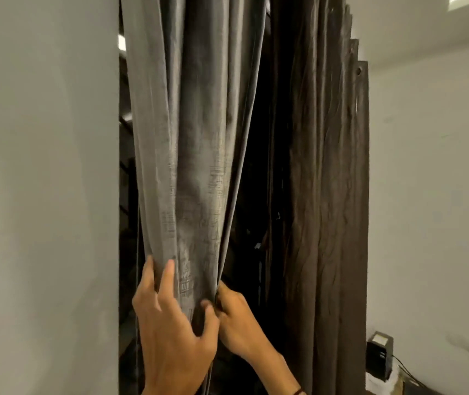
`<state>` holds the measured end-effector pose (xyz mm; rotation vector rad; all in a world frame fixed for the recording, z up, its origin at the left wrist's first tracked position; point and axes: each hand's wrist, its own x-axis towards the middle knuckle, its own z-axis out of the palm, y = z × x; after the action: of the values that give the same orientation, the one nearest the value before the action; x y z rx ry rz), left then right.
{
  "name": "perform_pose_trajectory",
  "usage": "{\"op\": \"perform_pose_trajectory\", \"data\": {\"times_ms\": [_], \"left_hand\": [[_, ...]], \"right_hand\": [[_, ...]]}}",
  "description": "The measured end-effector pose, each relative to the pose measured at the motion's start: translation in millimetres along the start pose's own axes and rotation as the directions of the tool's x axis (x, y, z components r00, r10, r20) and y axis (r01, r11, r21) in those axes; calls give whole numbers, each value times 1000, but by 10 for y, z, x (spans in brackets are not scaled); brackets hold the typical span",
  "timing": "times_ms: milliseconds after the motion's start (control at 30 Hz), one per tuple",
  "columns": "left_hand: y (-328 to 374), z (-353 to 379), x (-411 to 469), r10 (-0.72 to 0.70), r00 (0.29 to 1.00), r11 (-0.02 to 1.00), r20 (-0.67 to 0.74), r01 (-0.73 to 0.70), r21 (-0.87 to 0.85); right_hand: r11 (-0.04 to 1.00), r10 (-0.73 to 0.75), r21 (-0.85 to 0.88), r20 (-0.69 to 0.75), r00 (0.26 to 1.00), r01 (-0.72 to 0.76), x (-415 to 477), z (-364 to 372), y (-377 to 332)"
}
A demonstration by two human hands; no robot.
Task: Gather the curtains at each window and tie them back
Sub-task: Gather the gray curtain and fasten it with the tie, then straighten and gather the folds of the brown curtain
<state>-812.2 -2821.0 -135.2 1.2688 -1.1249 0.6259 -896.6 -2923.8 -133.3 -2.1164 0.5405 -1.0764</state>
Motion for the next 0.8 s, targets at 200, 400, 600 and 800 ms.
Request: {"op": "perform_pose_trajectory", "data": {"times_ms": [200,400,600,800], "left_hand": [[445,414,313,403,912,914,-75,-398,78],[614,1101,615,555,818,808,147,-573,138],[782,1849,1181,476,835,829,275,-531,177],[1196,2451,1917,335,880,857,336,-433,279]], "right_hand": [[995,-102,10,-66,993,103,25,-623,-88],[716,-341,-695,-266,902,65,277,-1443,136],[486,-427,-870,-323,845,-87,643,-2235,297],[450,-402,-884,-324,856,-124,1110,-2957,407]]}}
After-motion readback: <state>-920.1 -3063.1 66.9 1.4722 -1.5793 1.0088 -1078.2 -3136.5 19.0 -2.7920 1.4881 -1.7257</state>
